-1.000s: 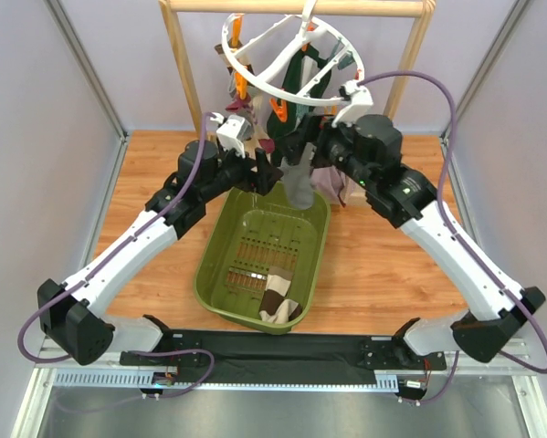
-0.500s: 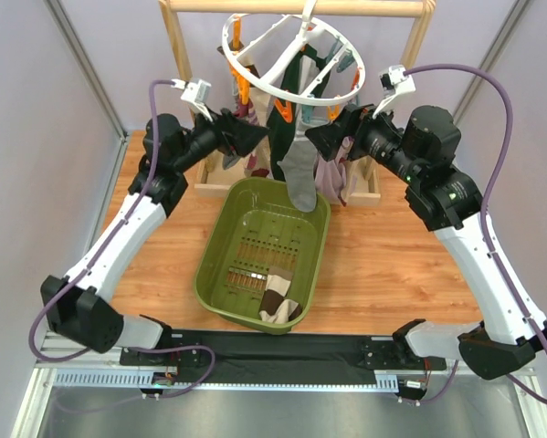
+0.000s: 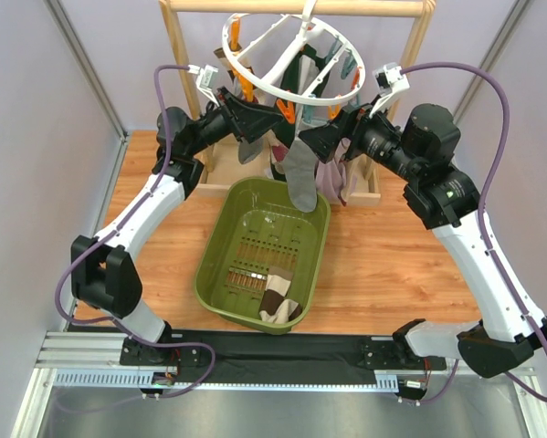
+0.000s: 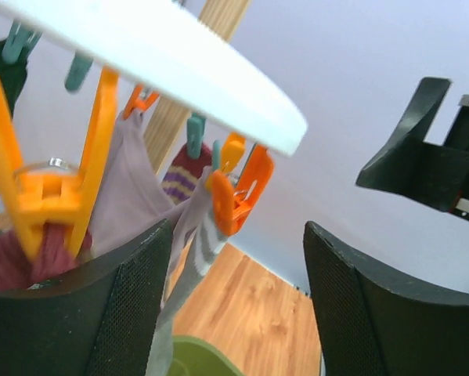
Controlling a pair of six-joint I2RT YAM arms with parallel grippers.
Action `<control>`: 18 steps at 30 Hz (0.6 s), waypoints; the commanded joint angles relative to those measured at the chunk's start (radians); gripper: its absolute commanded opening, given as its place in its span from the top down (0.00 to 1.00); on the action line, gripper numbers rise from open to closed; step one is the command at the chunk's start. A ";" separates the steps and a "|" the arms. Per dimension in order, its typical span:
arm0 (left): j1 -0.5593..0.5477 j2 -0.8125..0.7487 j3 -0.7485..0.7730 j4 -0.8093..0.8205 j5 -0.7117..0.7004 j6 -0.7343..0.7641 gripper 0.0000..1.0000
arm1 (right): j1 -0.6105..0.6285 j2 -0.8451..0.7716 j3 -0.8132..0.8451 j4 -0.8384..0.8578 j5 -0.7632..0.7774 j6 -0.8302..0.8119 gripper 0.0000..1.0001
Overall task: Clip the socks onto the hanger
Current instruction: Open the clamp at the hanger.
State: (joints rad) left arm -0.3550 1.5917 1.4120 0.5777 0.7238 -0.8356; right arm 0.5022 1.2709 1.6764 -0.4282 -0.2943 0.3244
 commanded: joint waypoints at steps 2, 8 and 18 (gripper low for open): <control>-0.006 0.022 0.036 0.197 0.043 -0.114 0.30 | -0.004 -0.002 0.005 0.045 -0.028 0.022 0.11; -0.041 -0.007 0.039 0.047 0.017 -0.037 0.23 | -0.004 -0.015 -0.017 0.063 -0.026 0.024 0.10; -0.064 0.065 0.093 0.089 0.003 -0.033 0.17 | -0.004 -0.030 -0.030 0.057 -0.019 -0.001 0.10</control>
State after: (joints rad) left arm -0.4110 1.6329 1.4643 0.6010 0.7242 -0.8772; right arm 0.5022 1.2671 1.6497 -0.3988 -0.3088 0.3351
